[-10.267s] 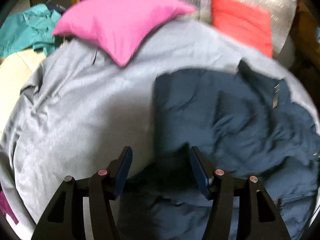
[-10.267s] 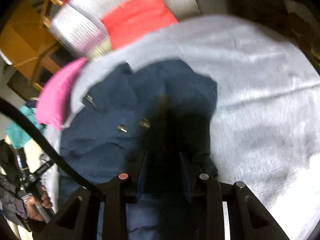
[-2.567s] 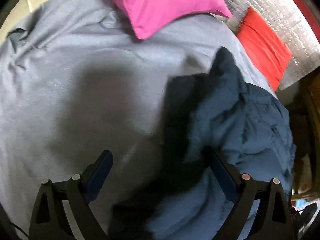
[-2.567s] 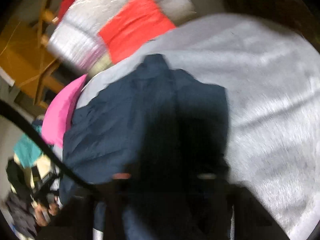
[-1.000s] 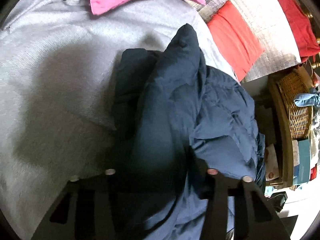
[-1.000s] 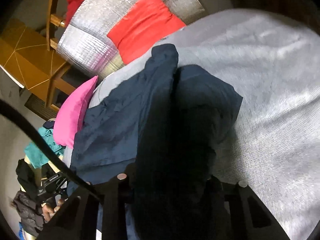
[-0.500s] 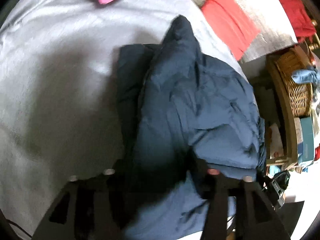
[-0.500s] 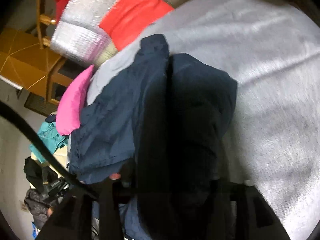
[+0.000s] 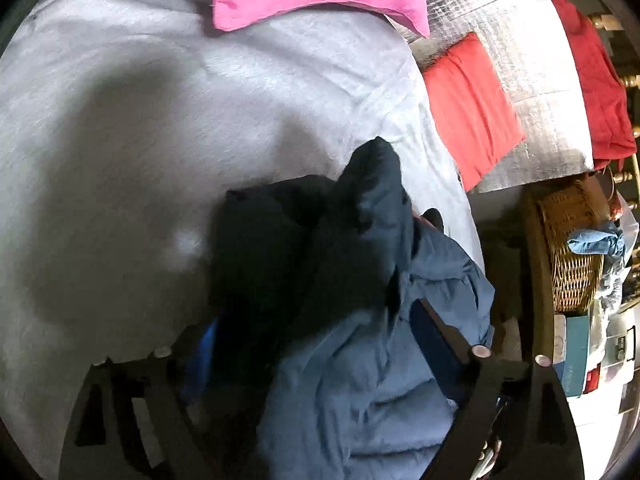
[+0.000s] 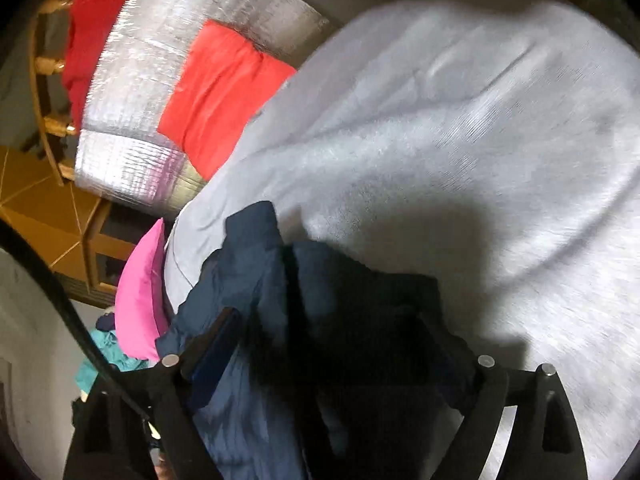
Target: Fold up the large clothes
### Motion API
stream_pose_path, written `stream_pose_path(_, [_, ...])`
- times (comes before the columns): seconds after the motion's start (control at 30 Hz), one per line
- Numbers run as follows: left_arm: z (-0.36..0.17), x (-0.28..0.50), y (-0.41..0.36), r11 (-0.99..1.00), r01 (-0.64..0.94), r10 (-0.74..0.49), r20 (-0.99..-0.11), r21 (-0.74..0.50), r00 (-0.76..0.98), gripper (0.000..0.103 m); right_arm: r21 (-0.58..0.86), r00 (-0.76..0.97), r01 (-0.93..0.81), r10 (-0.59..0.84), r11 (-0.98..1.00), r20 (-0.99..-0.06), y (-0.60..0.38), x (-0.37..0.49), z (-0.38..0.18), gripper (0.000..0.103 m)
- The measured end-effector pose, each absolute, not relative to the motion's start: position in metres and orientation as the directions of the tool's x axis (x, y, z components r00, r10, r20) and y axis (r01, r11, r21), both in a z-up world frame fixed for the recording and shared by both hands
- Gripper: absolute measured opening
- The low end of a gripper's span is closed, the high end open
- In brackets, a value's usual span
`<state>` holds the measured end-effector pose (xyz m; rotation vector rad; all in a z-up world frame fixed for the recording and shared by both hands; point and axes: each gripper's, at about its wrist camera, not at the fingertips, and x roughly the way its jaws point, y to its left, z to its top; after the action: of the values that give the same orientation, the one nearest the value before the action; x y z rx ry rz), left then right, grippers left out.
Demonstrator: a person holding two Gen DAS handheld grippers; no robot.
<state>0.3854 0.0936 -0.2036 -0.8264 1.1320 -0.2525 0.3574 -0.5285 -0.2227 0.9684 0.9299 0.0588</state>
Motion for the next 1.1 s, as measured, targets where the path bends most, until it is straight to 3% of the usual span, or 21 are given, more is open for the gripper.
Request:
stream_pose_path(0.03, [-0.205, 0.389, 0.091, 0.678, -0.220, -0.576, -0.693, -0.702, 0.434, 0.092, 0.723, 0.622, 0.326, 0.438, 0.609, -0.649, -0.526, 0.360, -0.224, 0.102])
stream_pose_path(0.17, [-0.206, 0.393, 0.080, 0.685, -0.190, -0.584, -0.686, -0.703, 0.434, 0.092, 0.712, 0.603, 0.268, 0.464, 0.649, -0.649, -0.511, 0.368, -0.223, 0.103])
stream_pose_path(0.2, [-0.205, 0.394, 0.076, 0.692, -0.179, -0.581, -0.688, -0.699, 0.435, 0.092, 0.705, 0.597, 0.255, 0.465, 0.662, -0.653, -0.506, 0.369, -0.223, 0.100])
stream_pose_path(0.27, [-0.204, 0.394, 0.067, 0.716, -0.152, -0.573, -0.698, -0.681, 0.430, 0.092, 0.667, 0.578, 0.258, 0.442, 0.699, -0.686, -0.497, 0.369, -0.225, 0.078])
stream_pose_path(0.33, [-0.202, 0.395, 0.057, 0.760, -0.143, -0.531, -0.733, -0.634, 0.426, 0.082, 0.654, 0.573, 0.253, 0.434, 0.713, -0.695, -0.491, 0.367, -0.223, 0.059])
stream_pose_path(0.37, [-0.201, 0.394, 0.056, 0.782, -0.156, -0.498, -0.756, -0.604, 0.425, 0.063, 0.652, 0.574, 0.250, 0.432, 0.716, -0.695, -0.490, 0.367, -0.222, 0.055])
stream_pose_path(0.4, [-0.201, 0.392, 0.056, 0.784, -0.160, -0.493, -0.758, -0.600, 0.426, 0.057, 0.642, 0.577, 0.246, 0.423, 0.726, -0.699, -0.487, 0.365, -0.218, 0.050])
stream_pose_path(0.5, [-0.196, 0.386, 0.061, 0.763, -0.158, -0.512, -0.735, -0.627, 0.445, 0.041, 0.610, 0.591, 0.224, 0.391, 0.760, -0.705, -0.481, 0.360, -0.205, 0.040])
stream_pose_path(0.6, [-0.184, 0.379, 0.062, 0.756, -0.130, -0.522, -0.711, -0.641, 0.471, 0.036, 0.637, 0.631, 0.194, 0.403, 0.746, -0.663, -0.485, 0.348, -0.186, 0.037])
stream_pose_path(0.77, [-0.184, 0.376, 0.067, 0.754, -0.148, -0.514, -0.715, -0.640, 0.473, 0.038, 0.647, 0.630, 0.215, 0.402, 0.732, -0.664, -0.486, 0.349, -0.201, 0.037])
stream_pose_path(0.8, [-0.189, 0.378, 0.066, 0.764, -0.166, -0.498, -0.733, -0.623, 0.463, 0.042, 0.645, 0.611, 0.241, 0.402, 0.725, -0.681, -0.483, 0.359, -0.211, 0.043])
stream_pose_path(0.83, [-0.194, 0.380, 0.064, 0.786, -0.182, -0.468, -0.760, -0.591, 0.450, 0.053, 0.660, 0.601, 0.268, 0.414, 0.701, -0.684, -0.486, 0.362, -0.223, 0.054])
stream_pose_path(0.87, [-0.199, 0.382, 0.063, 0.803, -0.192, -0.446, -0.782, -0.565, 0.434, 0.066, 0.685, 0.608, 0.276, 0.429, 0.674, -0.668, -0.489, 0.360, -0.226, 0.056])
stream_pose_path(0.9, [-0.202, 0.383, 0.063, 0.810, -0.209, -0.432, -0.797, -0.549, 0.422, 0.071, 0.704, 0.615, 0.286, 0.439, 0.650, -0.655, -0.494, 0.358, -0.223, 0.058])
stream_pose_path(1.03, [-0.194, 0.372, 0.077, 0.765, -0.260, -0.460, -0.782, -0.590, 0.420, 0.071, 0.725, 0.653, 0.292, 0.424, 0.624, -0.627, -0.507, 0.335, -0.201, 0.076])
stream_pose_path(1.1, [-0.181, 0.358, 0.085, 0.753, -0.254, -0.460, -0.761, -0.607, 0.457, 0.072, 0.727, 0.664, 0.281, 0.420, 0.627, -0.619, -0.515, 0.313, -0.191, 0.078])
